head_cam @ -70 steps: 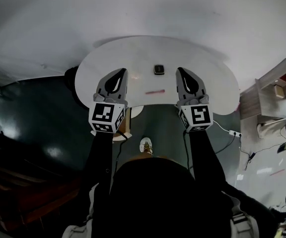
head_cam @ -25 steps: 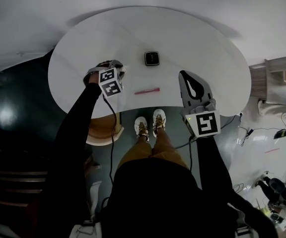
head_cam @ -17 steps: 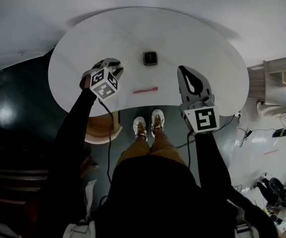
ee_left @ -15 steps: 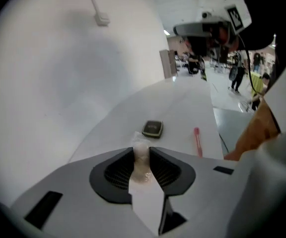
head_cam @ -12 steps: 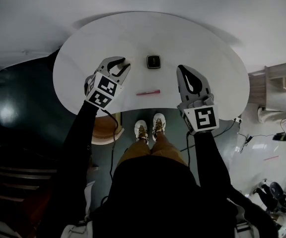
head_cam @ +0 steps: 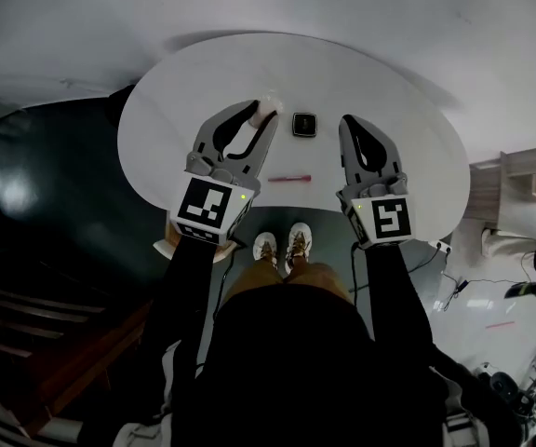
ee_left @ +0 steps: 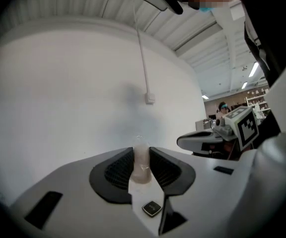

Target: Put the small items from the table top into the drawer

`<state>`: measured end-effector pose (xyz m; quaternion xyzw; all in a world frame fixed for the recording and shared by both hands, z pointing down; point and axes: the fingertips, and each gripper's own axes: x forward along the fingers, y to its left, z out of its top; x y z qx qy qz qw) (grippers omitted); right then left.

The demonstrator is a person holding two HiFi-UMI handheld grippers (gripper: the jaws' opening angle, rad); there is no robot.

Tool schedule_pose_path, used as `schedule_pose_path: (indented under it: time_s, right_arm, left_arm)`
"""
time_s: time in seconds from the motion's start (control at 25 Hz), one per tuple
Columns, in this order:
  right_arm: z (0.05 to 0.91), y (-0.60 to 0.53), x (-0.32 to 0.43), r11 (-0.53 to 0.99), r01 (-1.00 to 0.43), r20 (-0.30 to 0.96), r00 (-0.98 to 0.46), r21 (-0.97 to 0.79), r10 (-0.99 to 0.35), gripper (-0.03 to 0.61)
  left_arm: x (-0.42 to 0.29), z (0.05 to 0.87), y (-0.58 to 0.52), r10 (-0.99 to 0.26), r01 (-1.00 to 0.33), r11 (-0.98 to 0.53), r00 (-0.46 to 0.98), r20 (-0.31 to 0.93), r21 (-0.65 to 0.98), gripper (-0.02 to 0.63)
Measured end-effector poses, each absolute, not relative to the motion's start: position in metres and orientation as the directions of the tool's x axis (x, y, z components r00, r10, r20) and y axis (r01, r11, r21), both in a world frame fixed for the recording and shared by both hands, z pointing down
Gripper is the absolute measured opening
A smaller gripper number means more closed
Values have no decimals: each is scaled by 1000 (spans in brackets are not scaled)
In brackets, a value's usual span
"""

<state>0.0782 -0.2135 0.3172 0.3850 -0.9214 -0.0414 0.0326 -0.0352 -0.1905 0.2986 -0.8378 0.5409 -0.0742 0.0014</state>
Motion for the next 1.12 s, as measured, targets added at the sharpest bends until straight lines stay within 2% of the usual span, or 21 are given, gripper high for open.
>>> schedule_pose_path:
  time_s: [0.2, 0.48, 0.68, 0.88, 1.12]
  right_arm:
    - [302, -216, 80, 680, -727, -16, -684, 98, -729, 25]
    - [304, -215, 58, 749, -654, -23, -755, 111, -656, 25]
    - [316, -206, 22, 823, -557, -10, -829, 117, -559, 25]
    - [324, -170, -53, 934, -345, -8, -938, 97, -346, 25]
    - [317, -118, -130, 975, -199, -19, -980, 99, -198, 25]
  left_arm:
    - [-39, 272, -178, -938, -937, -347, 348, -4, -40, 112]
    - [-53, 277, -167, -960, -958, -278, 279, 5, -69, 112]
    - [-77, 283, -144, -983, -979, -184, 182, 31, -84, 112]
    - [-125, 285, -93, -997, -993, 26, -33, 64, -112, 112]
    - [-186, 301, -31, -978, -980, 166, -178, 110, -110, 112]
